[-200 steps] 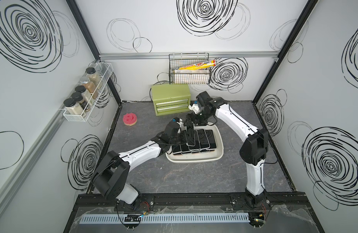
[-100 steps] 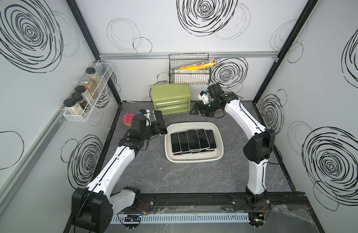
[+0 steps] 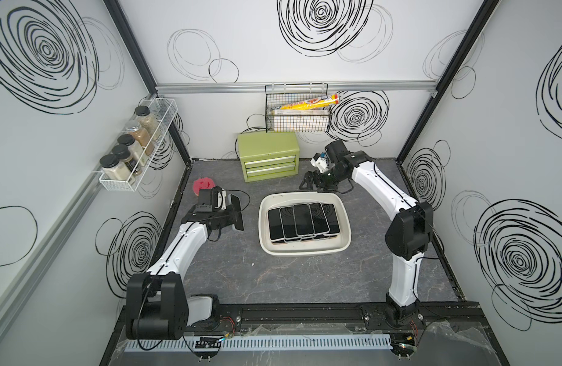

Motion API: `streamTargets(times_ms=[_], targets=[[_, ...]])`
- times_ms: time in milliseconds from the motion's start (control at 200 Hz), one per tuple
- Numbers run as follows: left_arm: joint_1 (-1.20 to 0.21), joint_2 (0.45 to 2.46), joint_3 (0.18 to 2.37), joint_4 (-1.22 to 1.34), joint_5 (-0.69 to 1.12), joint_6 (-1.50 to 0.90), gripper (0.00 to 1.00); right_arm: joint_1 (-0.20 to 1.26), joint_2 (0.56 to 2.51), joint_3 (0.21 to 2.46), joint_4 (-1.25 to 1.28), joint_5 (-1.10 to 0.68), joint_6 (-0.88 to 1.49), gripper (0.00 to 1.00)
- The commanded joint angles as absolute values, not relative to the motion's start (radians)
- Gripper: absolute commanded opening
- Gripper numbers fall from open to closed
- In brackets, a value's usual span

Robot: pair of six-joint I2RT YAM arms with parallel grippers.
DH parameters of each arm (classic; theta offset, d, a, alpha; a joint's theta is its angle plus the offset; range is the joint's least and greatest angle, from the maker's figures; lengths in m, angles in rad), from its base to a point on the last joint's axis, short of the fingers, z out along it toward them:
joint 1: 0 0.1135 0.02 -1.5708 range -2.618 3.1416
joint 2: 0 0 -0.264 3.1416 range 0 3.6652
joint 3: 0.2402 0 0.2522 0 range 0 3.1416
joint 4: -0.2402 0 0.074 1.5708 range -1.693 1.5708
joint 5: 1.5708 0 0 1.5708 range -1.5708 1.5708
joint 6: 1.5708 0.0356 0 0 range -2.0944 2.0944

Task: Take the phone out of the storage box
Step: Place the phone at the center of the board.

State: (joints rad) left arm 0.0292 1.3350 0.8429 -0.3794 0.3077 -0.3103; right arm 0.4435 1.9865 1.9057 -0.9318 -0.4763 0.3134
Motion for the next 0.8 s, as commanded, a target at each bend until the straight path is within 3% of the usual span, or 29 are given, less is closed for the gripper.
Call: streamTargets(times_ms=[0, 791], targets=[[0.038, 1.372, 0.893, -0.306, 0.358, -0.219, 0.00, 0.444, 1.938, 1.857, -0.897, -0.485, 0.285, 0.96], [0.086, 1.746, 0.969, -0.085, 0.690, -0.160, 0.00, 0.445, 1.874, 1.703, -0.889, -0.408, 0.262, 0.95]])
